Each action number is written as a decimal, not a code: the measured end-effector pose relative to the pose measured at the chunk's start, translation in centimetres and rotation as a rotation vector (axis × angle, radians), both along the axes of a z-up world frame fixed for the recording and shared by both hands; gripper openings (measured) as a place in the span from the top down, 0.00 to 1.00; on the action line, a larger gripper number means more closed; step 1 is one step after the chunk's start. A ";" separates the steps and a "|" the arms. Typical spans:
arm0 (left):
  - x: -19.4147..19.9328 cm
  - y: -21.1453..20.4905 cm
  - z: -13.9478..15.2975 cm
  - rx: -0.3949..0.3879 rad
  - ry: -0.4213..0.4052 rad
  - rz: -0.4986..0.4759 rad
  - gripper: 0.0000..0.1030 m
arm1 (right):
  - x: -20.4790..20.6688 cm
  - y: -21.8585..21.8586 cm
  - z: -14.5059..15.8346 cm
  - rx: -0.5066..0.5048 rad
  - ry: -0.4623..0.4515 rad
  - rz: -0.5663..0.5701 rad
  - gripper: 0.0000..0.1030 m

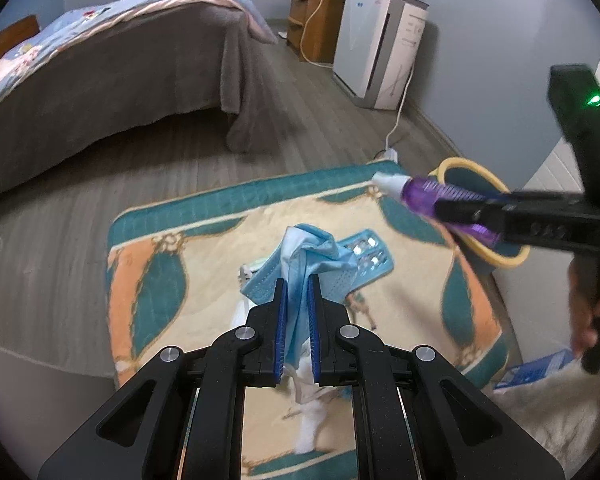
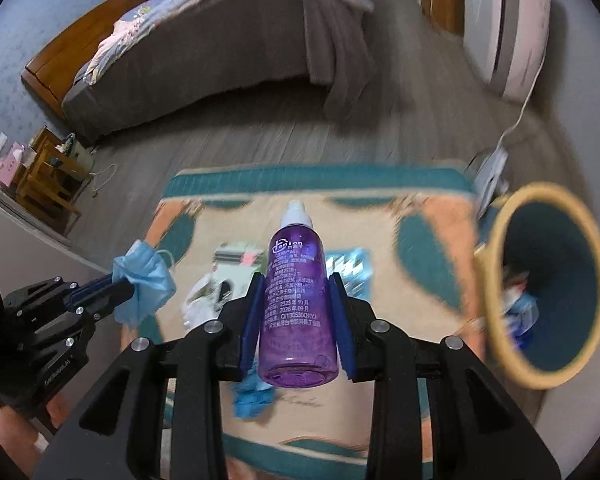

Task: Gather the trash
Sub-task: 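Carry the mask and bottle over the bin and open both tools to drop them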

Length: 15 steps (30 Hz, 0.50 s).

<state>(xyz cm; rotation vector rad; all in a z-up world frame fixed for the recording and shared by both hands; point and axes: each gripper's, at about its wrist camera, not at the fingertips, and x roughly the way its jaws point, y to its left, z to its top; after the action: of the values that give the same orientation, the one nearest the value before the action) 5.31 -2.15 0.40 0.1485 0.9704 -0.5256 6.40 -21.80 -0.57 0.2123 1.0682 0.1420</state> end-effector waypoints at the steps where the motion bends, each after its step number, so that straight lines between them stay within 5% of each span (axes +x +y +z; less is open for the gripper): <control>1: 0.1 -0.5 0.1 -0.002 -0.003 -0.002 0.91 | 0.0 -0.4 0.3 -0.010 -0.015 -0.004 0.69; 15: 1.0 -7.7 -0.9 0.032 -0.023 -0.046 0.91 | -1.2 -8.4 -1.7 0.046 -0.004 -0.067 0.69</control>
<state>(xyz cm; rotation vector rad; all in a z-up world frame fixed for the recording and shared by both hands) 6.26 -9.82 -0.53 0.2052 0.9547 -0.5499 5.19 -30.20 -2.30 0.2886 1.0535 0.1066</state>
